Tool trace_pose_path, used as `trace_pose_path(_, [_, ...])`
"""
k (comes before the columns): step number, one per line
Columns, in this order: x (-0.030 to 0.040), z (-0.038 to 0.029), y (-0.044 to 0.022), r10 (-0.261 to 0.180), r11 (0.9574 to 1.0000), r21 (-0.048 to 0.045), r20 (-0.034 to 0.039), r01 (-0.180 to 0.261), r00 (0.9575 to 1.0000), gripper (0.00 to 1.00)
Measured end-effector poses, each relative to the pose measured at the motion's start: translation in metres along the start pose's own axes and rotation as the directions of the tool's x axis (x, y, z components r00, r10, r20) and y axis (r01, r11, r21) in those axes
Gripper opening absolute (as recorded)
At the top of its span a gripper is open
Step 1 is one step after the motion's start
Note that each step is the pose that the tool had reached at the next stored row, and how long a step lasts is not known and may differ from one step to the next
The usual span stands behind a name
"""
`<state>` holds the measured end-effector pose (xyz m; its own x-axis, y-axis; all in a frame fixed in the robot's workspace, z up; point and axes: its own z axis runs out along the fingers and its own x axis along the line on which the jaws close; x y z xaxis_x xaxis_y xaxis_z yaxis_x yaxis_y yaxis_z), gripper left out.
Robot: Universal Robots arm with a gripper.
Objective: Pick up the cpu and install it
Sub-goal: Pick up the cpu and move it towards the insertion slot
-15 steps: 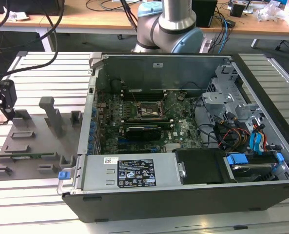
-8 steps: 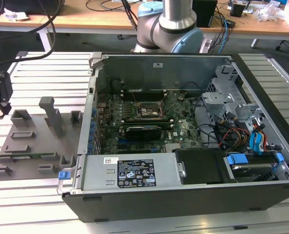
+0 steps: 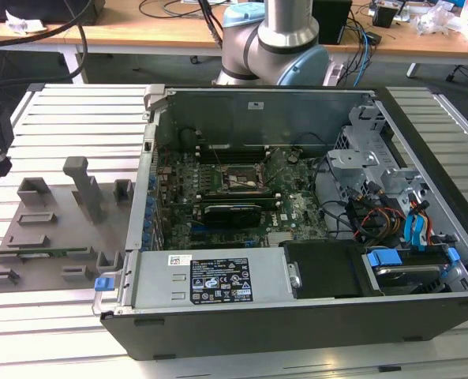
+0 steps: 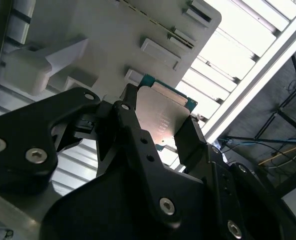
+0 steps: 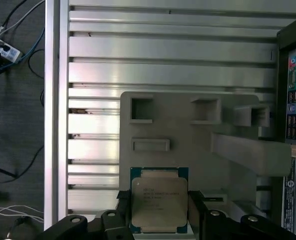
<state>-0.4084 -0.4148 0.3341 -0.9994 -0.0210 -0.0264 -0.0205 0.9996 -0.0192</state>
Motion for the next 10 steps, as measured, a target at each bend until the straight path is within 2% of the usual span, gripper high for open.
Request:
trace_pose_path(8, [-0.0003,-0.0127,-0.0002,0.000,1.0000,0.0000,-0.0001,0.000,1.0000,0.55])
trace_pose_path(10, [-0.0005,-0.0200,-0.0004,0.000,1.0000,0.0000,0.0000,0.000,1.0000,0.55])
